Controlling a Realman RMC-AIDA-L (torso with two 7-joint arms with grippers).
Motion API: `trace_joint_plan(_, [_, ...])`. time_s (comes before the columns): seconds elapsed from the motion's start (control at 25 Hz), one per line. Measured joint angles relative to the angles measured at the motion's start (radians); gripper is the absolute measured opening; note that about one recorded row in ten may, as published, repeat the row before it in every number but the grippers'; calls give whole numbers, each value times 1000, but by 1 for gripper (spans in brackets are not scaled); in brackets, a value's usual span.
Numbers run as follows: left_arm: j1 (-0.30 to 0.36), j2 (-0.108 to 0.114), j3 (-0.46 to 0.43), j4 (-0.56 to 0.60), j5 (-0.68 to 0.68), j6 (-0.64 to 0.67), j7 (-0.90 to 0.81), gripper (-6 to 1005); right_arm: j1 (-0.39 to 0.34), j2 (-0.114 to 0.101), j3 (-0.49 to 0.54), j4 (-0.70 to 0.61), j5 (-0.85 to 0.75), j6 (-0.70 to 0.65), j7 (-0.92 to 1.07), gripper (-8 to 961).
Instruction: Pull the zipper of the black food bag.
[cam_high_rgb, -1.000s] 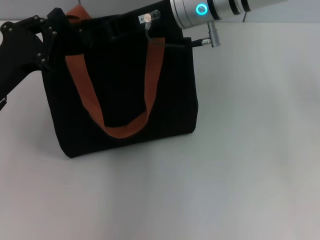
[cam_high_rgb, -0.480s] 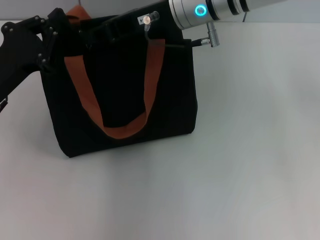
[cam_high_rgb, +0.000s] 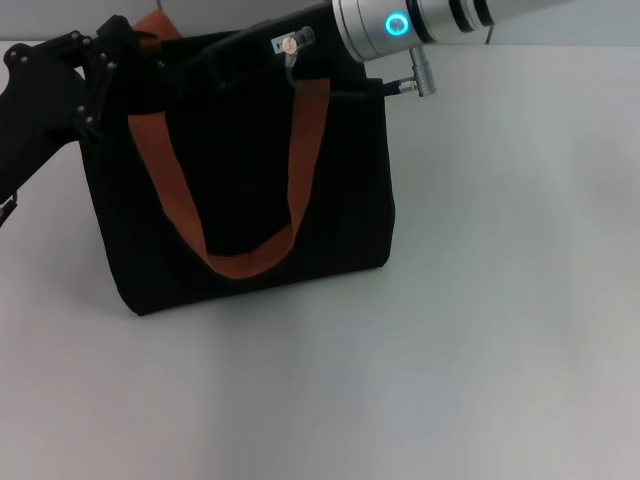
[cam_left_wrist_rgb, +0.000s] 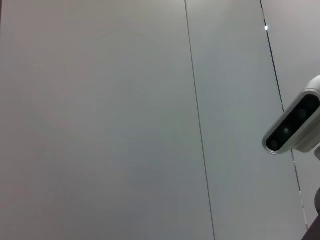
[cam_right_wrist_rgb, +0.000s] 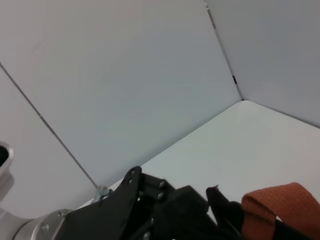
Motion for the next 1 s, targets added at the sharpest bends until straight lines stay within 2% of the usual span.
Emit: trace_joint_plan(1.0, [5,0,0,0,-11,-1,0,24,-5,3,-20,-13,23,-23,-12,175])
